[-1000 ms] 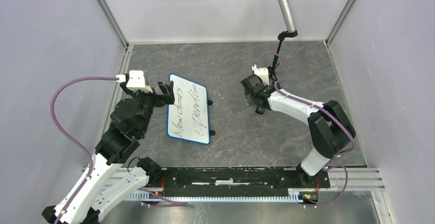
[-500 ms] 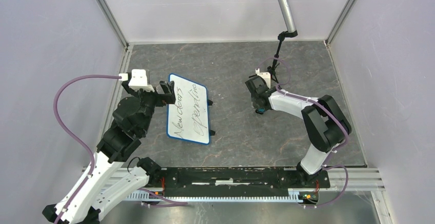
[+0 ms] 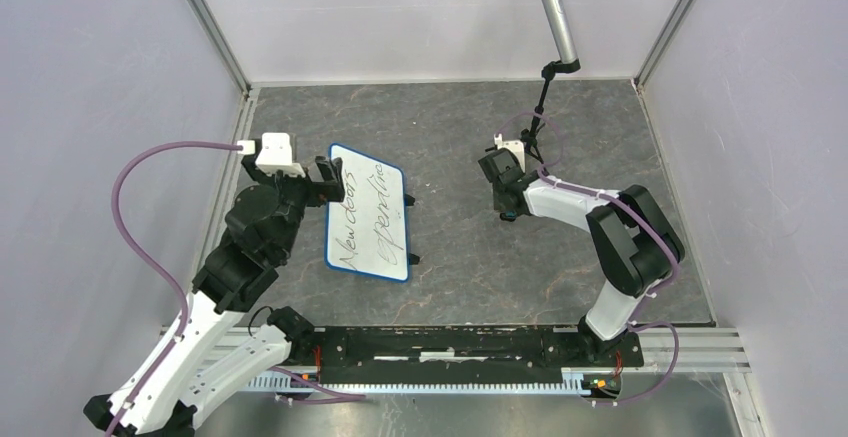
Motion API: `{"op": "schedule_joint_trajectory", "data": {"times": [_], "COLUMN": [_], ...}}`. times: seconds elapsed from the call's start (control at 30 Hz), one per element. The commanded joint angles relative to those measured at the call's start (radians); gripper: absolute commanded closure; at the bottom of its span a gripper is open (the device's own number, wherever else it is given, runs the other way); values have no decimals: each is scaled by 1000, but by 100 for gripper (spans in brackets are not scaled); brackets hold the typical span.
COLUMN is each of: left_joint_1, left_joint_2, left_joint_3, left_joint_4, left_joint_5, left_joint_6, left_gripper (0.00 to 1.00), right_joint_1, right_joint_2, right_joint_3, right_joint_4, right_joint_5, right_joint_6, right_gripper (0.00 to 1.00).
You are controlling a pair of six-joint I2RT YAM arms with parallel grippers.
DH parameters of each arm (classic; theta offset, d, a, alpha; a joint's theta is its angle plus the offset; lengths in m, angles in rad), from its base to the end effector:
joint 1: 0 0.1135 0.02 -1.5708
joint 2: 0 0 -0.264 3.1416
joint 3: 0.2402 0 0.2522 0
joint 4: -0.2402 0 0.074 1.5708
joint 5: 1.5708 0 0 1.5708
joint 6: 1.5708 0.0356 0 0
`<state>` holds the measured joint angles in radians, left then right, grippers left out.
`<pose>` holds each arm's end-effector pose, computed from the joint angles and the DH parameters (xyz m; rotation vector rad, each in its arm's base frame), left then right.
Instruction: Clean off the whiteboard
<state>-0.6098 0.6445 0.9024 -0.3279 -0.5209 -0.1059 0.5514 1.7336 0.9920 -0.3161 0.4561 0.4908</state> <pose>0.1209 -0.0629 0.3853 0.0137 1.6328 -0.1219 0.2944 0.1626 0.1605 0.0756 2.4760 -0.1748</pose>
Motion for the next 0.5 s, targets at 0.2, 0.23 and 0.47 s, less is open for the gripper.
{"op": "schedule_joint_trajectory", "data": {"times": [0.2,0.23,0.47], "left_joint_1": [7,6,79], "left_joint_2": [86,104,282], "left_joint_3": [28,34,176], "left_joint_4": [-7,-20,-219], "left_joint_5": [3,-2,34], "left_joint_6": [-38,-44,-161], "left_gripper": [0,0,0], "right_joint_1": [-1,1,69], "right_joint_2": [-170,-175,-41], "right_joint_3": [-150,-152,18], "right_joint_4": [534,608,928], "right_joint_5": [-382,-423,-673], "right_joint_6": [-244,-239,-180], "right_gripper": [85,86,88]}}
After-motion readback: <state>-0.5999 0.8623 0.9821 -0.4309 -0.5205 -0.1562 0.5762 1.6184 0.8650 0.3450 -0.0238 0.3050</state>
